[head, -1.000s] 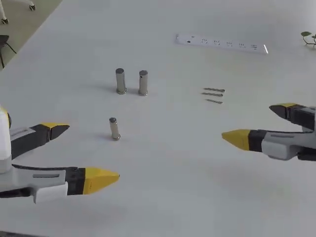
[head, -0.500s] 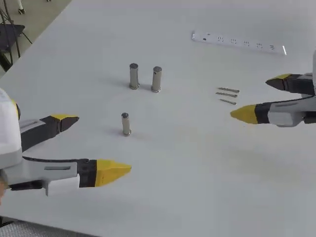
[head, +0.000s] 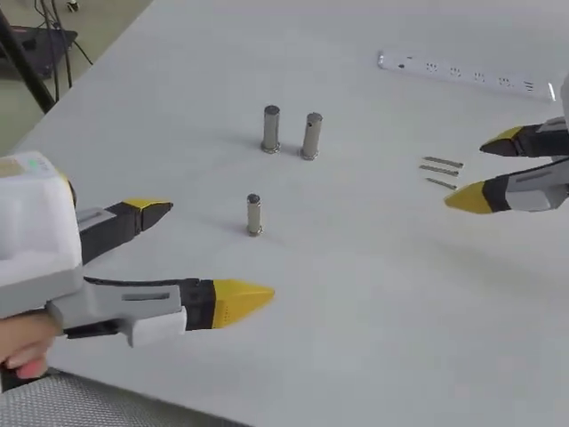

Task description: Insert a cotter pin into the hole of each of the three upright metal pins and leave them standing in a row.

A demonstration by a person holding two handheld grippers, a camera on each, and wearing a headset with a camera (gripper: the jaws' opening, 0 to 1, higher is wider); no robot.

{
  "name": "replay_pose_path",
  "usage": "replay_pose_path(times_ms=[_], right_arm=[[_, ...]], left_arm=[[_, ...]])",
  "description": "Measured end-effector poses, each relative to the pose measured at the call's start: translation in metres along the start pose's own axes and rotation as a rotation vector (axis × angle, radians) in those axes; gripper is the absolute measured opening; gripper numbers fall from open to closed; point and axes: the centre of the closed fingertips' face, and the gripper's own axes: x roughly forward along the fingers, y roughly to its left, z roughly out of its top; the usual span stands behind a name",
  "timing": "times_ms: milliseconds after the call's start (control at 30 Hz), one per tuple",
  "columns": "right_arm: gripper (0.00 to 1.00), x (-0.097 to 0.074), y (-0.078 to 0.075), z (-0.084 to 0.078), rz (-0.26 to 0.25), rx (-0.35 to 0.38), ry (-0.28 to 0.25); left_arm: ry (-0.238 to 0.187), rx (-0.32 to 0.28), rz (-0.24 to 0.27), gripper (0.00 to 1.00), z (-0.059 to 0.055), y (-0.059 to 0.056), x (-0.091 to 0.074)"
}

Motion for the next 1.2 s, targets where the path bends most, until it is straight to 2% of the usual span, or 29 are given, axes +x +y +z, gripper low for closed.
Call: replay_pose_path(times_ms=[167,267,333,433,633,833,1200], right_arm=[[0.39,0.006,-0.001,-0.004,0.044,-0.049,0.059],[0.36,0.012,-0.012,-0.008,0.061,-0.065,0.081],[0.34,0.014,-0.015,-0.01,0.071,-0.079,0.107],[0.29,0.019,-0.018,-0.013,0.093,-0.07,0.132],[0.22,0.03,-0.023,-0.022,0.118,-0.118,0.201],[0.16,0.04,-0.025,-0.025,0.15,-0.124,0.242],[0.1,0.051,-0.031,-0.038,0.157,-0.142,0.312]], left_arm=[[-0.002,0.015,0.027,0.96,0.001,0.0,-0.003],[-0.004,0.008,0.038,0.96,0.0,-0.001,-0.005],[0.006,0.016,0.05,0.96,-0.003,-0.002,-0.006],[-0.003,0.003,0.064,0.95,-0.004,-0.003,-0.008],[-0.012,-0.007,0.069,0.95,-0.003,-0.006,-0.008],[-0.014,-0.009,0.069,0.95,-0.002,-0.007,-0.009],[-0.023,-0.015,0.074,0.94,0.0,-0.007,-0.012]])
